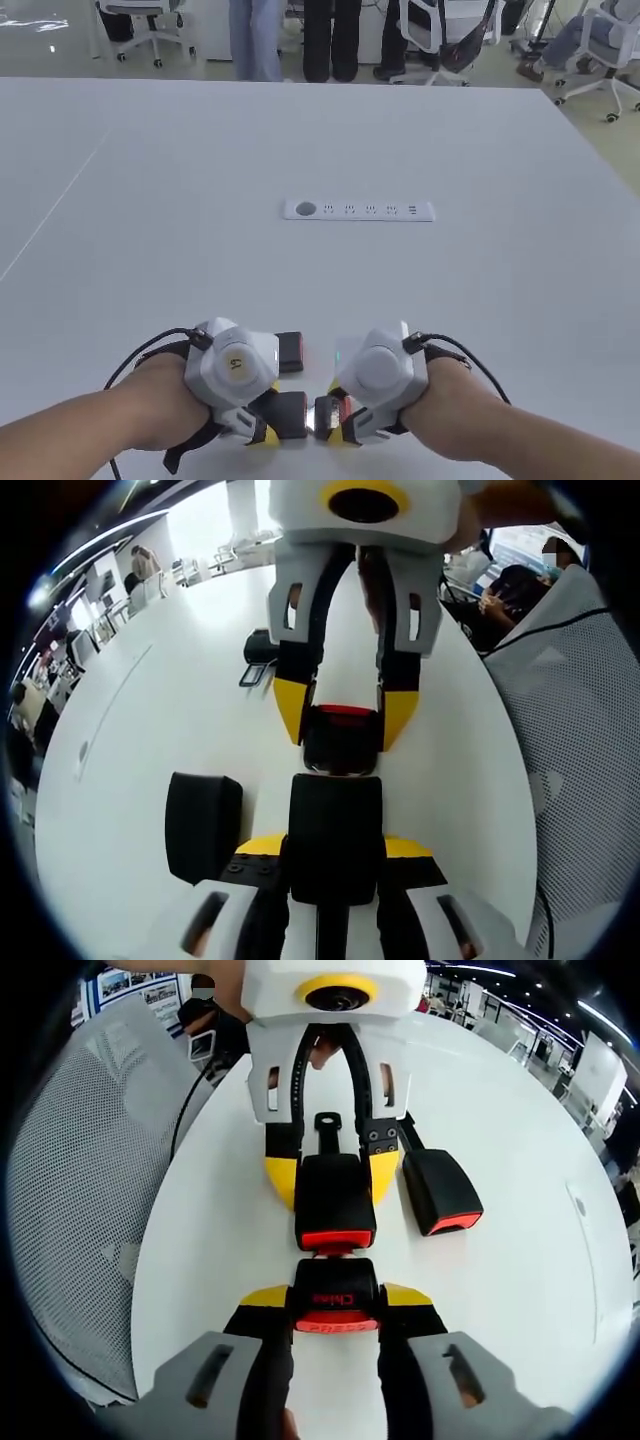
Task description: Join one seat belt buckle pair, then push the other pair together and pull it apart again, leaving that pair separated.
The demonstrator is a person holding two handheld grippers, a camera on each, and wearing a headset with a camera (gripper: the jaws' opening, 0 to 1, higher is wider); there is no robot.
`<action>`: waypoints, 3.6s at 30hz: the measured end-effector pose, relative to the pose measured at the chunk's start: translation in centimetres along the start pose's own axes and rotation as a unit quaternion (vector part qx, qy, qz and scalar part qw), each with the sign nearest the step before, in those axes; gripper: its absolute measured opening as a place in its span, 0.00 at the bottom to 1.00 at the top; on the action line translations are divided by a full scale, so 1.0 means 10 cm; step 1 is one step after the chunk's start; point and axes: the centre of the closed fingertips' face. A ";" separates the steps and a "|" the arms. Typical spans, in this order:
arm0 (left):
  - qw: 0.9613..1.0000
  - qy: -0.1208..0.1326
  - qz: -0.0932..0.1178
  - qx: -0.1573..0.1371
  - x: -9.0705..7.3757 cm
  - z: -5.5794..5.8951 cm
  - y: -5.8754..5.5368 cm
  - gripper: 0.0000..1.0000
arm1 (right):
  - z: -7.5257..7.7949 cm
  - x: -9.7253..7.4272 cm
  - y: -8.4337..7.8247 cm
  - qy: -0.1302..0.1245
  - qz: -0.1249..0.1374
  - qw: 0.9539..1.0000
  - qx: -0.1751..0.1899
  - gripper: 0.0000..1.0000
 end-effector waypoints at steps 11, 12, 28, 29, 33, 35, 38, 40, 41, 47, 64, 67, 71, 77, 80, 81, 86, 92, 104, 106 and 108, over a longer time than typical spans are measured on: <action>1.000 0.005 0.005 -0.003 0.00 0.01 -0.01 0.33 | 0.00 0.00 0.01 -0.004 0.001 1.000 -0.002 0.30; 1.000 0.005 0.004 -0.005 0.00 0.01 -0.02 0.33 | 0.00 0.00 0.01 -0.004 0.001 1.000 0.004 0.30; 0.999 0.004 0.015 -0.029 0.00 0.04 -0.02 0.40 | 0.00 -0.01 -0.01 0.000 0.006 0.999 0.045 0.33; 0.999 0.004 0.015 -0.029 0.00 0.04 -0.02 0.41 | 0.00 -0.01 -0.01 -0.001 0.007 0.999 0.045 0.33; 0.999 0.011 0.031 -0.030 -0.04 0.04 0.02 0.42 | 0.00 -0.04 0.01 -0.007 0.014 0.998 0.054 0.33; 0.999 0.017 0.037 -0.029 -0.08 0.04 0.03 0.41 | -0.01 -0.07 0.01 -0.007 0.018 0.998 0.057 0.32; 0.998 0.022 0.046 -0.033 -0.13 0.02 0.05 0.42 | 0.00 -0.11 0.04 -0.010 0.025 0.997 0.066 0.32; 0.998 0.022 0.049 -0.035 -0.16 0.03 0.06 0.42 | 0.03 -0.15 0.05 -0.014 0.029 0.997 0.067 0.32; 0.998 0.024 0.050 -0.032 -0.17 0.03 0.07 0.43 | 0.04 -0.16 0.06 -0.015 0.030 0.997 0.068 0.32; 0.996 0.035 0.072 -0.035 -0.29 -0.02 0.16 0.44 | 0.12 -0.28 0.09 -0.024 0.035 0.997 0.067 0.31; 0.993 0.058 0.102 -0.035 -0.49 -0.29 0.36 0.45 | 0.43 -0.47 -0.10 -0.057 0.030 0.996 0.065 0.29; 0.993 0.062 0.098 -0.033 -0.51 -0.37 0.34 0.45 | 0.49 -0.50 -0.15 -0.061 0.029 0.995 0.072 0.29; 0.992 0.067 0.098 -0.035 -0.54 -0.46 0.33 0.46 | 0.59 -0.54 -0.26 -0.068 0.023 0.994 0.077 0.29; 0.993 0.068 0.094 -0.037 -0.52 -0.58 0.28 0.45 | 0.72 -0.56 -0.46 -0.079 0.009 0.994 0.079 0.31; 0.993 0.070 0.092 -0.038 -0.53 -0.63 0.25 0.45 | 0.78 -0.57 -0.54 -0.083 0.004 0.993 0.081 0.31; 0.992 0.068 0.093 -0.040 -0.53 -0.65 0.24 0.45 | 0.79 -0.56 -0.58 -0.082 0.000 0.993 0.081 0.30; 0.994 0.066 0.076 -0.039 -0.48 -0.73 0.13 0.44 | 0.84 -0.56 -0.73 -0.085 -0.011 0.993 0.077 0.31; 0.996 0.058 0.064 -0.033 -0.45 -0.75 0.12 0.43 | 0.92 -0.59 -0.85 -0.091 -0.016 0.992 0.080 0.32; 0.998 0.045 0.041 -0.016 -0.37 -0.78 0.07 0.39 | 0.98 -0.51 -1.00 -0.088 -0.031 0.993 0.071 0.33; 0.998 0.043 0.041 -0.018 -0.35 -0.80 0.04 0.39 | 0.97 -0.50 -1.00 -0.086 -0.031 0.993 0.070 0.33; 0.999 0.036 0.038 -0.014 -0.32 -0.80 0.02 0.36 | 0.97 -0.48 -1.02 -0.082 -0.033 0.994 0.067 0.31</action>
Point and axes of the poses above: the centre of the closed fingertips' face, and the gripper's own axes: x roughly forward along the fingers, z roughly to its right, y roughly out of its top, and after that the axes turned 13 degrees about -y, right-handed
